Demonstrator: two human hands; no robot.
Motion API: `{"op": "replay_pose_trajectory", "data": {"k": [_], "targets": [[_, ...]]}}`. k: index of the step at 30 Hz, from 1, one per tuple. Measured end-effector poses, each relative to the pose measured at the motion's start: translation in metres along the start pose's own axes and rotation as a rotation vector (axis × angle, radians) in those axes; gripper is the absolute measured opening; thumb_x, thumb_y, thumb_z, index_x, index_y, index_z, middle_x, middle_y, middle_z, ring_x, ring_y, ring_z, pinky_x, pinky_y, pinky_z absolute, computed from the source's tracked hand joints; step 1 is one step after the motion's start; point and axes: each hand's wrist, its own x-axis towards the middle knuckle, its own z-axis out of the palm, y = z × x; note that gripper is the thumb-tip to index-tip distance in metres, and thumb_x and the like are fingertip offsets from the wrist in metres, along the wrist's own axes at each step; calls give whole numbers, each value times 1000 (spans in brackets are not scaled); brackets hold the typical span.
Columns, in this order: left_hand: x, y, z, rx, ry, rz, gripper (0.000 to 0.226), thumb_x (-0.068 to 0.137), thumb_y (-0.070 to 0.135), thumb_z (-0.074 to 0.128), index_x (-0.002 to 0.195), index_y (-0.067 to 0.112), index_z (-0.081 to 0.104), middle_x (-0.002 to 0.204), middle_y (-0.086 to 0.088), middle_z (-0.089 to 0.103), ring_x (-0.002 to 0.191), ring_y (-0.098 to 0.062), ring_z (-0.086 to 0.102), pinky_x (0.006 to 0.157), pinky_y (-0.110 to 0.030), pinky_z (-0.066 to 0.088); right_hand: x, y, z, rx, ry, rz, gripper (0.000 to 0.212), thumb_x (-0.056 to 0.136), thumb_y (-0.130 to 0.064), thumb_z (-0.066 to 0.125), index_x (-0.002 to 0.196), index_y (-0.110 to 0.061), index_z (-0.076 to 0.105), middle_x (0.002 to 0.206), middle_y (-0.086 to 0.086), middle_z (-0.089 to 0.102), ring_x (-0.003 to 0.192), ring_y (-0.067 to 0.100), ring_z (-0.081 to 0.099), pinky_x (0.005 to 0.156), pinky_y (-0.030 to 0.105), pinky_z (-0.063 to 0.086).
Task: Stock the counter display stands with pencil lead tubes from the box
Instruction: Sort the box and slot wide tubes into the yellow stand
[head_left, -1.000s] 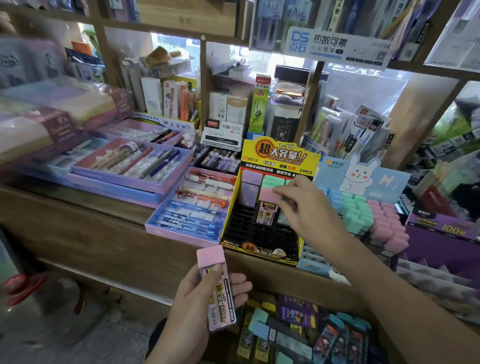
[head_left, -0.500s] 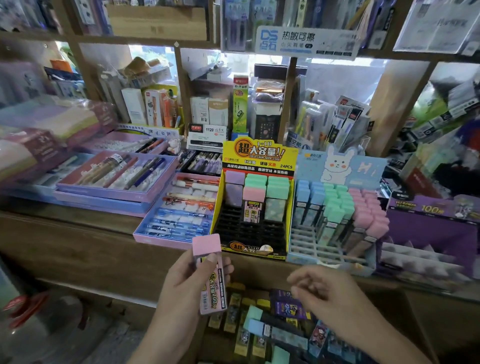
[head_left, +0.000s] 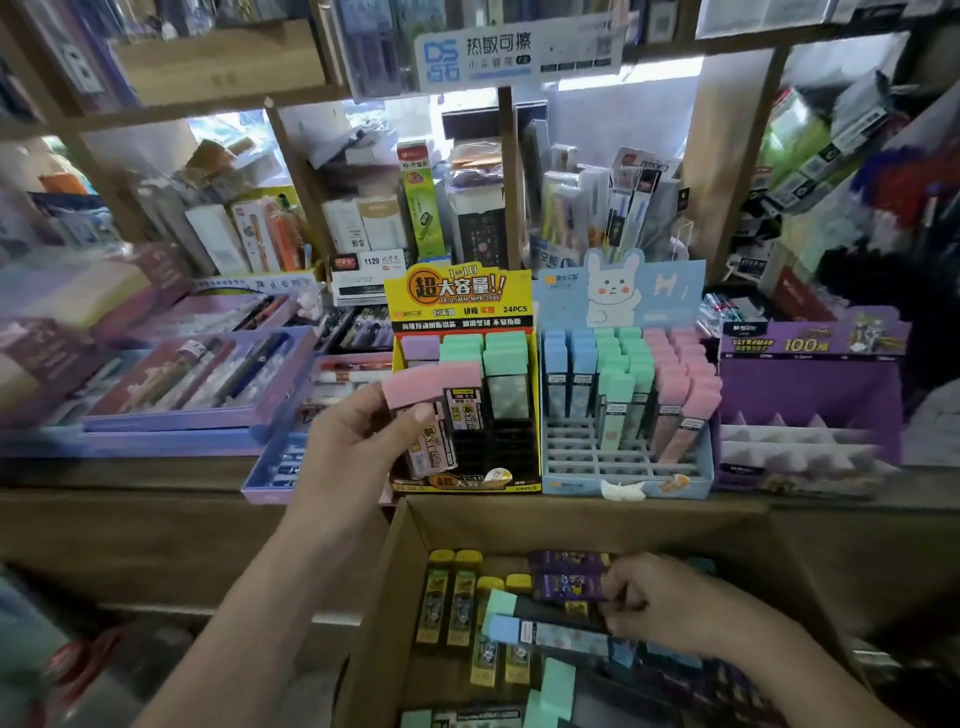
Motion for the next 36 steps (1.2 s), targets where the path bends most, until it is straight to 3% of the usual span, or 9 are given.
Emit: {"op": "replay_pose_trajectory", "data": {"k": [3,6,11,15,19,24,27,32,36], "targets": [[18,4,2,62,-19,30,31,91,13,69,108,38,72,105,15,78,99,-2,71,78,-13,56,-1,1,-1,21,-17,5,15,93,-40,70,103,-30,64,95,-8,63,83,7,61,67,22,45],[33,0,6,83,-25,16,35,90,6,70,103,38,71,98,20,78,96,1,72,78,-14,57,-3,3,-4,30,-18,29,23,93,-44,70,111,-30,65,108,-10,62,99,9,62,86,28,52],[49,-14,11,211,-14,-11,34,87,3,73,102,34,71,94,16,78,93,-2,72,86,-29,59,-7,4,-7,48,-24,67,38,92,-49,70,124,-30,62,112,-13,58,104,8,62,98,33,53],[54,-24,11,391,38,31,27,83,6,79,98,25,67,87,8,73,76,1,67,77,-25,59,-6,6,-7,47,-16,75,37,91,-51,71,121,-31,63,113,-10,62,103,11,64,97,35,54],[55,-30,12,435,68,56,23,82,9,81,98,18,67,88,-2,72,82,-14,68,75,-24,58,-6,5,-7,37,-20,79,36,90,-51,71,120,-31,62,112,-9,62,101,10,65,96,36,55],[53,-33,12,396,22,61,25,84,10,79,93,30,67,87,6,74,86,-12,71,81,-30,60,-6,4,-5,72,-16,88,38,92,-47,71,123,-29,60,111,-6,64,98,12,68,92,36,57],[54,-35,10,407,-1,63,25,85,11,77,93,33,70,85,12,76,85,-8,71,82,-32,59,-8,5,-5,71,3,69,39,92,-46,70,125,-27,60,111,-5,65,98,13,67,82,29,55],[55,-33,8,440,-11,57,38,86,8,76,85,45,69,82,21,75,80,-1,69,77,-26,54,-11,2,-5,78,11,63,38,93,-44,70,125,-26,61,112,-4,65,97,12,66,76,26,52],[53,-35,11,476,32,54,29,85,13,78,94,36,65,82,13,72,81,-5,68,77,-29,58,-13,-1,-6,98,10,66,35,95,-41,69,125,-25,61,110,-4,66,97,12,66,72,23,50]]}}
